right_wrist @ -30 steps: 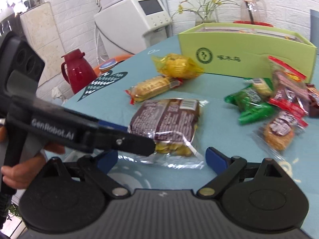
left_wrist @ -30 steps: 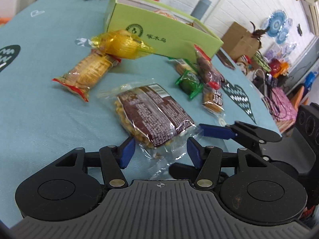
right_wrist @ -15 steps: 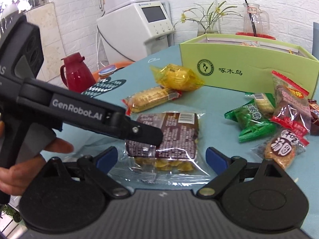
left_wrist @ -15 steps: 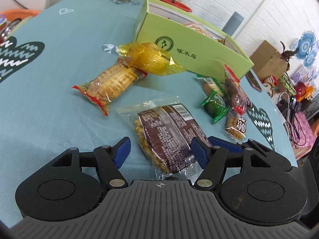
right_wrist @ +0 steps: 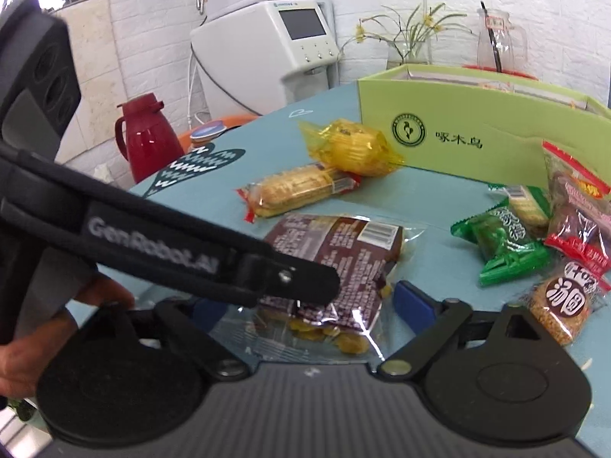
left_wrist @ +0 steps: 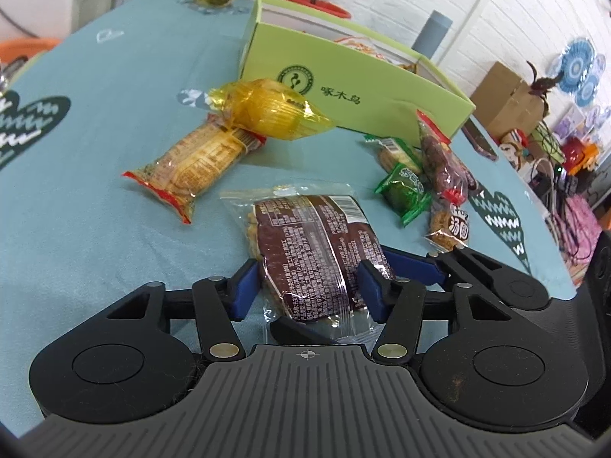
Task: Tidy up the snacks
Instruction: 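Carry the brown pastry pack with the left gripper and release it into the box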
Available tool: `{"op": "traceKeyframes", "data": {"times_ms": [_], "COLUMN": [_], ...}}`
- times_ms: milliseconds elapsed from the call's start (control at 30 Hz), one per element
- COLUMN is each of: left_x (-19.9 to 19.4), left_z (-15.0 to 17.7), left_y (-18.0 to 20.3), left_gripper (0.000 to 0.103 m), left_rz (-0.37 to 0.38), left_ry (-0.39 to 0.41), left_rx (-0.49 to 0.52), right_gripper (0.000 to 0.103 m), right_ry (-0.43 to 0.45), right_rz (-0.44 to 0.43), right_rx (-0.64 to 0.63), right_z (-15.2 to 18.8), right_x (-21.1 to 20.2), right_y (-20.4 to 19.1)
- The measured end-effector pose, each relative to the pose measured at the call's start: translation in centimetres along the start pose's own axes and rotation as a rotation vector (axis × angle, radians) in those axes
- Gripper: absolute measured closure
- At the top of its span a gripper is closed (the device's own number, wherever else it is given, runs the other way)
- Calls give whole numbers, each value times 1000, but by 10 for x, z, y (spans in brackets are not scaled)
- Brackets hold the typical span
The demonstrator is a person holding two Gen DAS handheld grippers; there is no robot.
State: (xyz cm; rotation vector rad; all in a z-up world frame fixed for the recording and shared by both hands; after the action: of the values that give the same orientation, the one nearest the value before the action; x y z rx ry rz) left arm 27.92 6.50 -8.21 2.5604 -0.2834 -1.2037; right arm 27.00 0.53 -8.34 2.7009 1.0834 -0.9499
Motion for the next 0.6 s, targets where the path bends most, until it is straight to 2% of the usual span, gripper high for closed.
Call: {"op": "traceKeyframes", "data": {"times_ms": [167, 300, 433, 600], "left_x": [-17, -24, -22, 5], "left_z": [-5, -28, -88, -188], "left_y": [19, 45, 61, 62], "left_gripper": [72, 72, 72, 73], "left_rz": [68, 96, 116, 97], "left_ry": [34, 69, 127, 188], "left_rx": [-1, 37, 69, 101], "right_gripper": [20, 18, 18, 18], "right_ry": [65, 119, 177, 214], "right_rz": [58, 110, 141, 139], "right_rx": [-9, -9, -47, -64], "right_z": [-7, -28, -80, -162], "right_x": [-31, -51, -47, -7], "right_y": [1, 15, 42, 90]}}
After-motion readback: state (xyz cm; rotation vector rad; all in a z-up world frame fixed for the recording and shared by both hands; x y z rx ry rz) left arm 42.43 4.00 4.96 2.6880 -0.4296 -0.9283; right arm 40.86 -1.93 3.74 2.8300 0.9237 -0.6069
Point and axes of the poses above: each gripper's, at about its wrist camera, not at the fingertips, and x roughly the way its jaws point, y to its right, z to its underside, the point moved 10 cm from there along x, roughly the way its jaws point
